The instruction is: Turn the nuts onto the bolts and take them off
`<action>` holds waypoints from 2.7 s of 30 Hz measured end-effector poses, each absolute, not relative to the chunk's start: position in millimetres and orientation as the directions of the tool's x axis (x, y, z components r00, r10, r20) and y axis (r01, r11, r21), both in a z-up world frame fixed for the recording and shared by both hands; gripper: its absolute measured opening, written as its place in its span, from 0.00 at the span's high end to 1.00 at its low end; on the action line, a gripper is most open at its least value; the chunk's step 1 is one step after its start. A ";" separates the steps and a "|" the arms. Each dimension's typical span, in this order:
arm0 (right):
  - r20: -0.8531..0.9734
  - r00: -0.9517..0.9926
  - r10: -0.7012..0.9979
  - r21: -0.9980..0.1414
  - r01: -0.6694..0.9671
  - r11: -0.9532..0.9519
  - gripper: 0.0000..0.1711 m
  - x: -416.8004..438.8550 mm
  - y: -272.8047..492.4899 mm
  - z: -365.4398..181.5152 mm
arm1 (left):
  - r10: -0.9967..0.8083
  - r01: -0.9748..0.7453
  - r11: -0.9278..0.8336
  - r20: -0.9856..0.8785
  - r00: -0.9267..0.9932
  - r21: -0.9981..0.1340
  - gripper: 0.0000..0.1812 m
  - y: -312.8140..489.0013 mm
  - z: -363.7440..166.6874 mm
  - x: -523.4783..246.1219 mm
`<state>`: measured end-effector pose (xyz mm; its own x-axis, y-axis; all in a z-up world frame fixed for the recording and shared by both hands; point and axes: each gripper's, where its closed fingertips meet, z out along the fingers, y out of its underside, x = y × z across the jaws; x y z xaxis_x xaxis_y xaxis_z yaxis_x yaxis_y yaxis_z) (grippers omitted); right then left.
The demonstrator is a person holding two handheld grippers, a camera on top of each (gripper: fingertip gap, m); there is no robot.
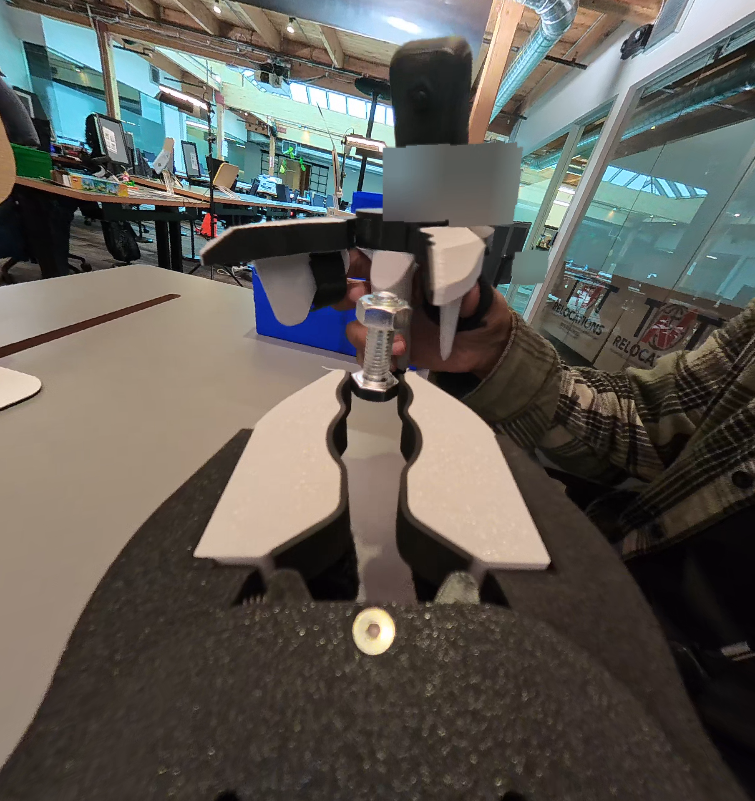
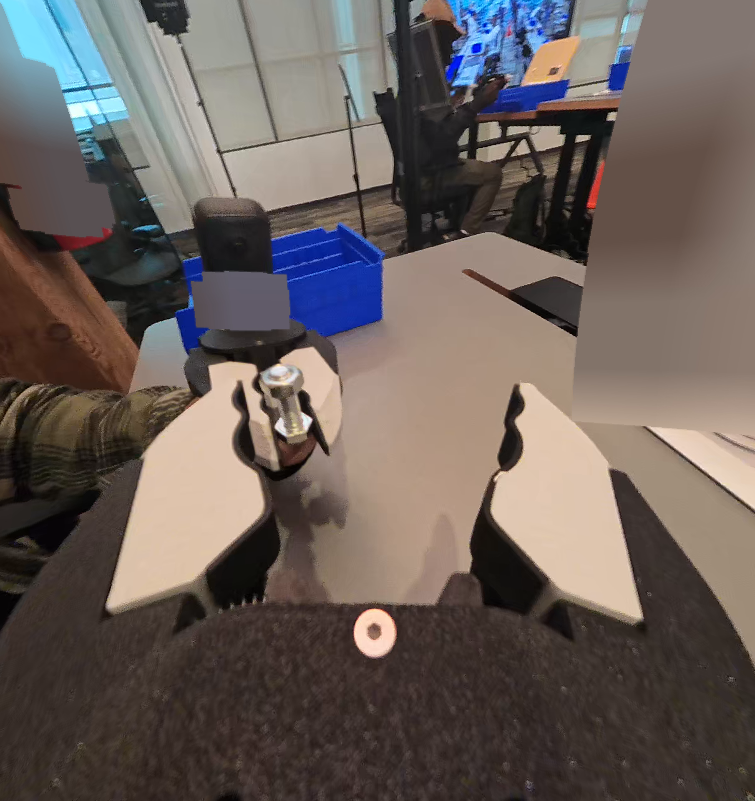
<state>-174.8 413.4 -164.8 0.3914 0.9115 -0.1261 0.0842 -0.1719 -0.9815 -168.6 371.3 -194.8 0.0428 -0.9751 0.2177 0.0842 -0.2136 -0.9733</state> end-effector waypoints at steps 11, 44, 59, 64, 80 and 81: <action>-0.123 0.385 0.915 -0.981 0.089 -0.170 0.35 -176.3 413.1 -164.3 | -0.975 0.084 -0.213 0.217 0.041 -0.974 0.89 370.4 -195.3 -168.5; -0.090 0.398 0.913 -0.981 0.123 -0.151 0.38 -180.9 413.5 -162.3 | -0.978 0.091 -0.195 0.201 0.057 -0.977 0.89 371.0 -193.4 -170.6; -0.085 0.460 0.884 -0.984 0.100 -0.147 0.42 -163.0 425.1 -160.5 | -0.978 0.097 -0.190 0.197 0.070 -0.977 0.89 372.7 -192.8 -173.4; -0.099 0.390 0.915 -0.984 0.101 -0.150 0.42 -179.0 410.9 -159.1 | -0.978 0.096 -0.192 0.199 0.067 -0.977 0.89 372.8 -193.0 -172.4; -0.103 0.453 0.885 -0.977 0.121 -0.175 0.47 -187.8 403.5 -164.7 | -0.981 0.072 -0.152 0.159 0.113 -0.986 0.89 374.2 -195.5 -172.6; -0.085 0.478 0.874 -0.977 0.133 -0.168 0.46 -187.1 406.5 -166.0 | -0.981 0.071 -0.151 0.158 0.113 -0.986 0.89 374.0 -195.5 -172.3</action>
<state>-187.1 406.5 -166.0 0.4784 0.8740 -0.0847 0.1333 -0.1676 -0.9768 -172.3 374.0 -195.5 0.1132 -0.9809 0.1579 0.0706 -0.1506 -0.9861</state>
